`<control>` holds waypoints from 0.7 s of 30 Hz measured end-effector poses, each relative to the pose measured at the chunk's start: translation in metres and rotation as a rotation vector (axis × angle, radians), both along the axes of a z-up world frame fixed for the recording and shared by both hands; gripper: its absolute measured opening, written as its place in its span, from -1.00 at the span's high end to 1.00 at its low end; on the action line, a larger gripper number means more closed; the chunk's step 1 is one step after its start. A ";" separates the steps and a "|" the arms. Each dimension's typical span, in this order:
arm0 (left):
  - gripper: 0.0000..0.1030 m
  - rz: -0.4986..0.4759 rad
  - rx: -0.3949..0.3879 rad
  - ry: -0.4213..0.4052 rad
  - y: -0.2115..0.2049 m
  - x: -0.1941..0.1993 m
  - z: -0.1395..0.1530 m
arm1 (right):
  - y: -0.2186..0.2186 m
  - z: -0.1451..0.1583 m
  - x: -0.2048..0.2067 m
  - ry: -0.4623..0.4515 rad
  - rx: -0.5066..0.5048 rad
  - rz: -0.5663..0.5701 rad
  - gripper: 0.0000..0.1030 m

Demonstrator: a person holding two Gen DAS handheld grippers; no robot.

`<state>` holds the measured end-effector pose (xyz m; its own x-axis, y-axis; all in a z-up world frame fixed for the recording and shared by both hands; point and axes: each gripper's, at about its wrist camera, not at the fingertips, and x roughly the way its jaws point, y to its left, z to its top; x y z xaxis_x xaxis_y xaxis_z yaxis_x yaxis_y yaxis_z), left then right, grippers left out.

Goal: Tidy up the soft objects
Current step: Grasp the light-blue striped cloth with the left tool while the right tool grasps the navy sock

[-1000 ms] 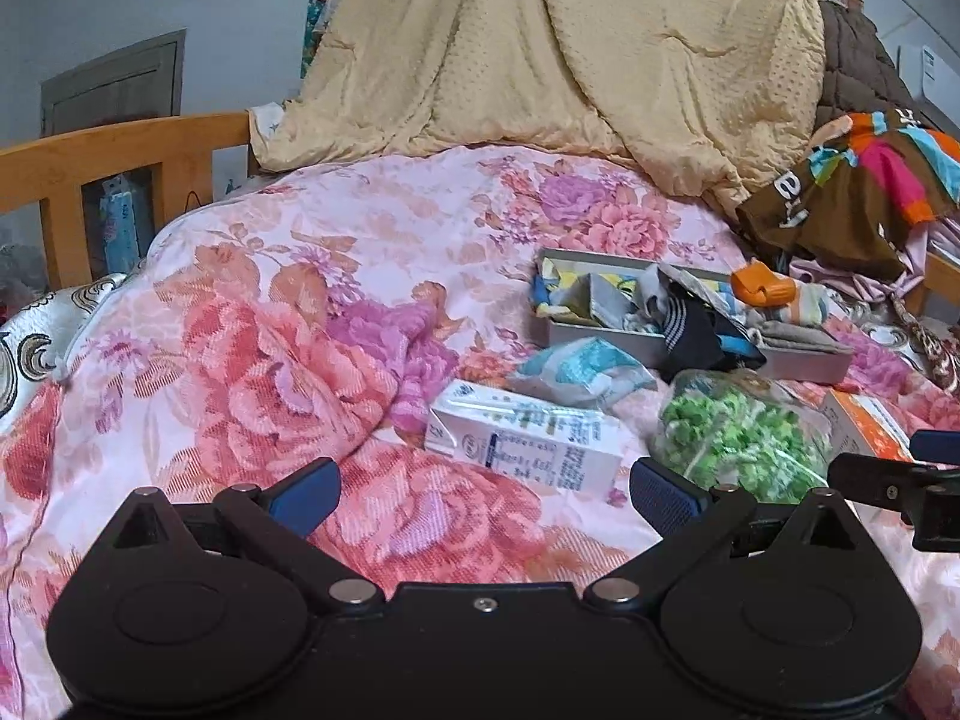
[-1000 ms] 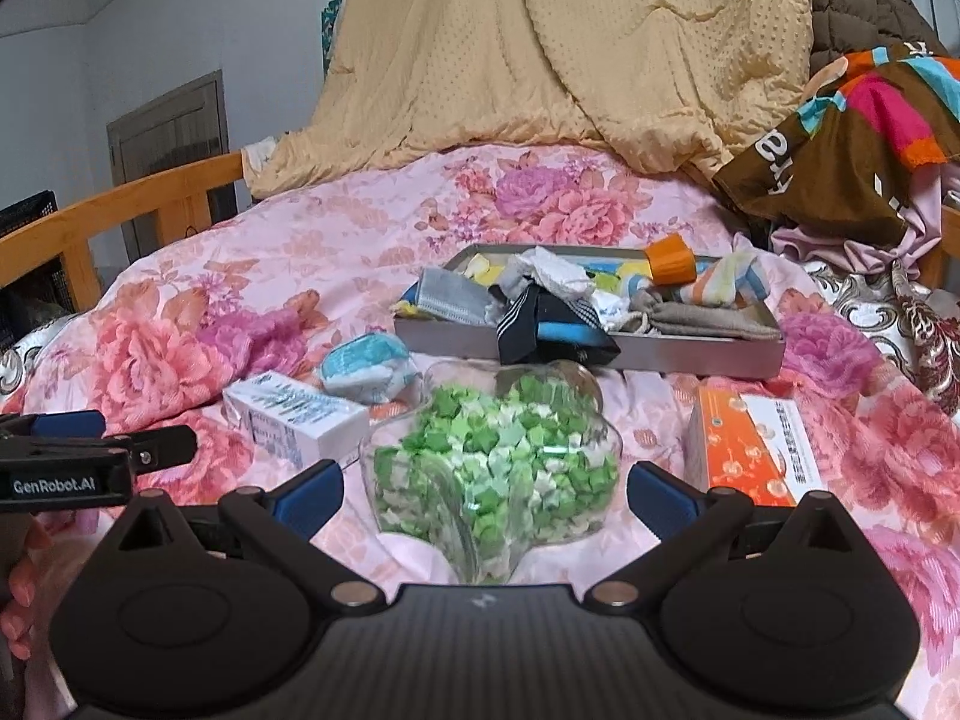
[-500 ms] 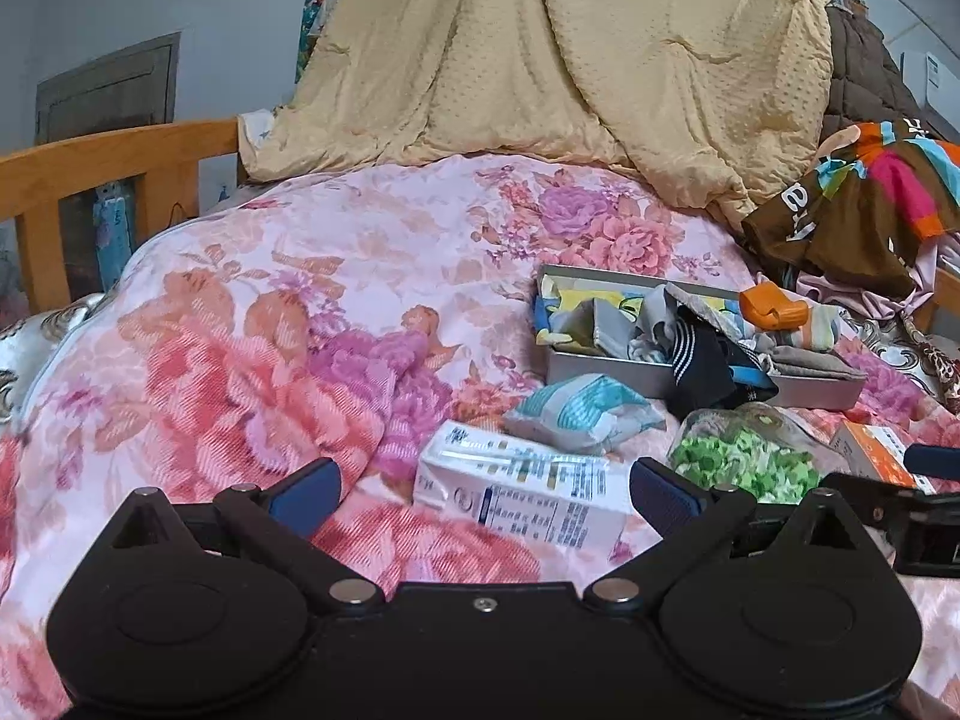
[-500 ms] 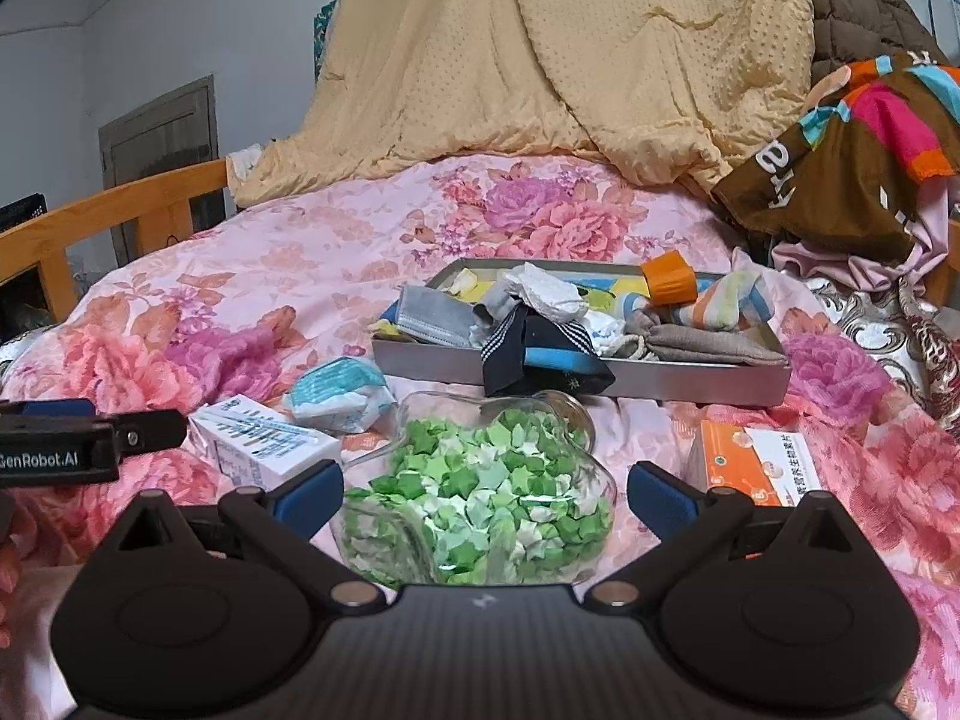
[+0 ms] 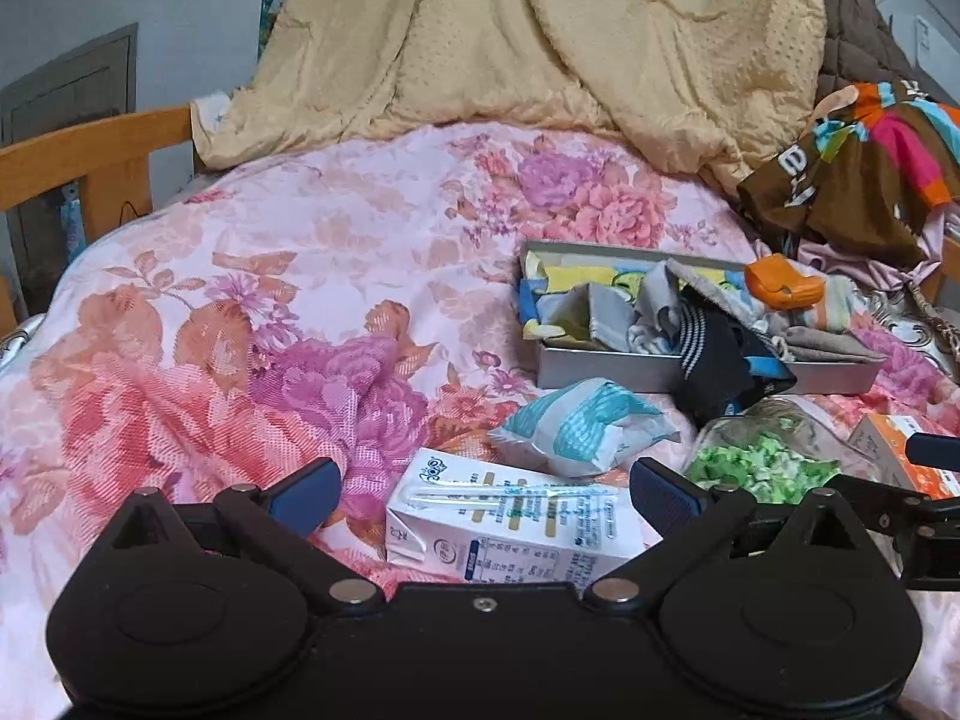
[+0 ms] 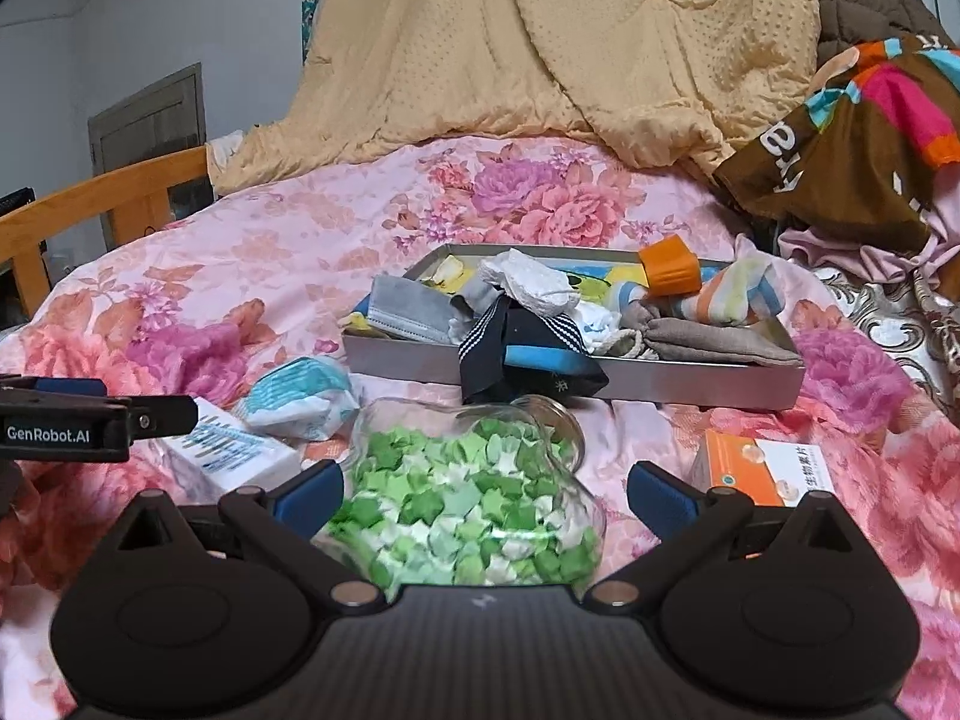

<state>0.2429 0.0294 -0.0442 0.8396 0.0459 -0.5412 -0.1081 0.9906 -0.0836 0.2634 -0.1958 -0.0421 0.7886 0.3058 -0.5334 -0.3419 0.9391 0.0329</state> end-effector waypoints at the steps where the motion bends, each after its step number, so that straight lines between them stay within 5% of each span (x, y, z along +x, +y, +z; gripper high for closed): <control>1: -0.98 0.003 -0.013 0.005 0.002 0.004 0.000 | 0.000 -0.001 0.003 -0.001 0.003 0.003 -0.99; 21: -0.98 -0.080 -0.147 0.079 0.007 0.082 -0.009 | -0.004 -0.003 0.083 0.008 0.064 -0.003 -0.99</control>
